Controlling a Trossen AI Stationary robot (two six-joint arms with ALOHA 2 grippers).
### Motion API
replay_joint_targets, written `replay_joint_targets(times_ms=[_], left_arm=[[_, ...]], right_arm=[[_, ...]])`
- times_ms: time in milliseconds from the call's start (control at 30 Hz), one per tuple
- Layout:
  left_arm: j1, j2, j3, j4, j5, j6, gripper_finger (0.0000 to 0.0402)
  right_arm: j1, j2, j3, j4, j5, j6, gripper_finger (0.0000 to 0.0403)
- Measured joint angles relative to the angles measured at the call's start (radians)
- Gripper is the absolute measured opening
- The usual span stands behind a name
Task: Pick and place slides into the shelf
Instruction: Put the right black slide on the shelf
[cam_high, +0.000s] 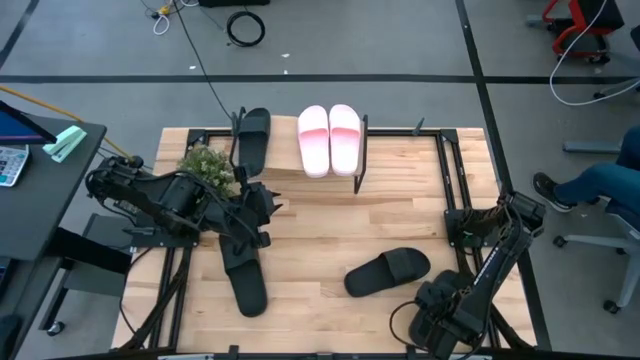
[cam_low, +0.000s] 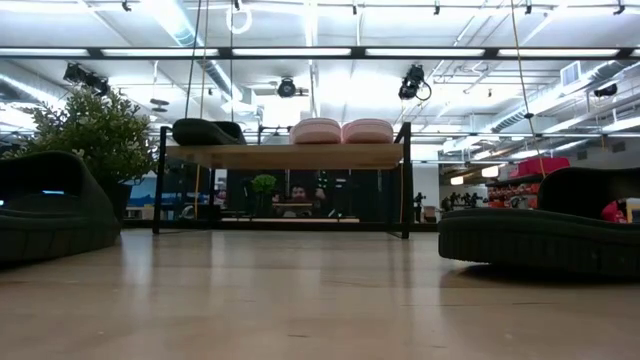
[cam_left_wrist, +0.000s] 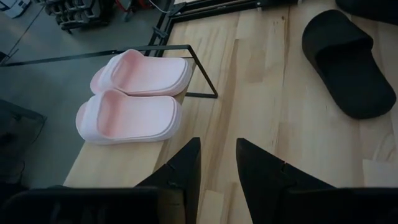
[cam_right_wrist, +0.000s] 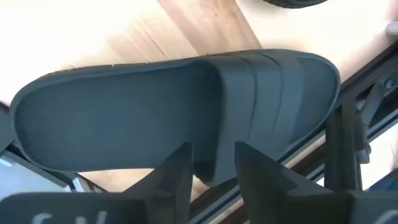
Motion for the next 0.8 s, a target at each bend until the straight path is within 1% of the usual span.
replay_joint_targets(times_ms=[100, 200, 300, 433, 567, 700, 800], left_arm=[[0.000, 0.000, 0.000, 0.000, 0.000, 0.000, 0.0107], [0.000, 0.000, 0.000, 0.000, 0.000, 0.000, 0.0107], [0.000, 0.000, 0.000, 0.000, 0.000, 0.000, 0.0107], [0.000, 0.000, 0.000, 0.000, 0.000, -0.001, 0.0107], [0.000, 0.000, 0.000, 0.000, 0.000, -0.001, 0.0107], [0.000, 0.000, 0.000, 0.000, 0.000, -0.001, 0.0107], [0.000, 0.000, 0.000, 0.000, 0.000, -0.001, 0.0107]], right_arm=[[0.000, 0.000, -0.001, -0.015, 0.001, -0.001, 0.0143], [0.003, -0.001, -0.037, 0.011, 0.018, 0.002, 0.0154], [0.007, -0.001, -0.090, 0.046, 0.014, 0.001, 0.0158], [0.005, -0.002, -0.135, 0.044, 0.007, 0.004, 0.0158], [0.004, 0.000, -0.152, -0.055, 0.019, 0.003, 0.0157], [0.005, 0.000, -0.151, -0.056, 0.029, 0.000, 0.0141], [0.005, 0.000, -0.151, -0.050, 0.029, 0.005, 0.0108]])
